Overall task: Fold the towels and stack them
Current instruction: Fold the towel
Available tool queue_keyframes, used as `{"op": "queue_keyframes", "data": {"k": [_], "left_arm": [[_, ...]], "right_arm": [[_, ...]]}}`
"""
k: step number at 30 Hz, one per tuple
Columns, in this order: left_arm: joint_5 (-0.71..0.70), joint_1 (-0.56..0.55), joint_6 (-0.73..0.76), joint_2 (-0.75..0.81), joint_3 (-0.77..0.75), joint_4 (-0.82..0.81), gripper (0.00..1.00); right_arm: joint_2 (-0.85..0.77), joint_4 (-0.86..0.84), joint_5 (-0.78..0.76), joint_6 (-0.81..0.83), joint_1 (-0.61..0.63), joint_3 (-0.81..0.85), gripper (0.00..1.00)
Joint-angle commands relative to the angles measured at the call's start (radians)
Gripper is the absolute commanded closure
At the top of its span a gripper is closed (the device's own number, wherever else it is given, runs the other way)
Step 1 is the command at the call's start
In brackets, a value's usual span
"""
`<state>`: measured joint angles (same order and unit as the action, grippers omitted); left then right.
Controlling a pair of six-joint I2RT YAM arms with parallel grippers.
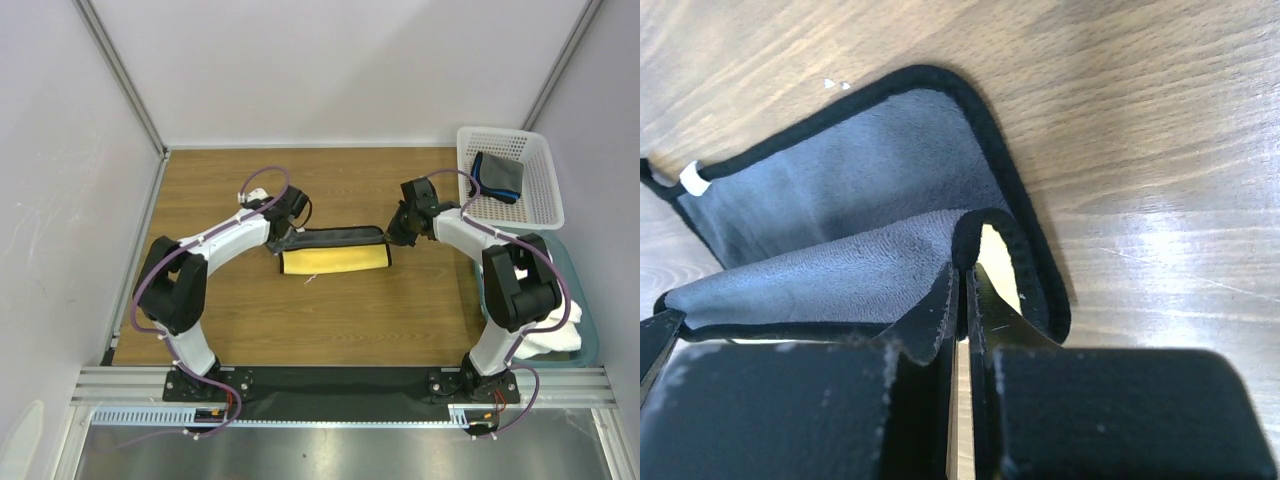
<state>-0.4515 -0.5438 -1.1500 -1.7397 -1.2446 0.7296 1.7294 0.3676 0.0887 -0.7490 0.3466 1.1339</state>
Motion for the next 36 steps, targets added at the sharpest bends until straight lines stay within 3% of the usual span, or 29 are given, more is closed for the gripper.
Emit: {"op": "queue_keyframes", "data": {"k": [1,23,36], "left_arm": [[-0.064,0.019,0.032,-0.017,-0.029,0.005,1.0],[-0.098,0.048,0.056,-0.084,-0.019,-0.084,0.99],[-0.098,0.054,0.061,-0.054,-0.022,-0.087,1.0]], "right_arm": [[0.019,-0.001,-0.021,0.025,-0.014,0.033,1.0],[0.093,-0.044,-0.05,0.022,-0.029,0.066,1.0],[0.045,-0.035,-0.044,0.014,-0.04,0.078,1.0]]}}
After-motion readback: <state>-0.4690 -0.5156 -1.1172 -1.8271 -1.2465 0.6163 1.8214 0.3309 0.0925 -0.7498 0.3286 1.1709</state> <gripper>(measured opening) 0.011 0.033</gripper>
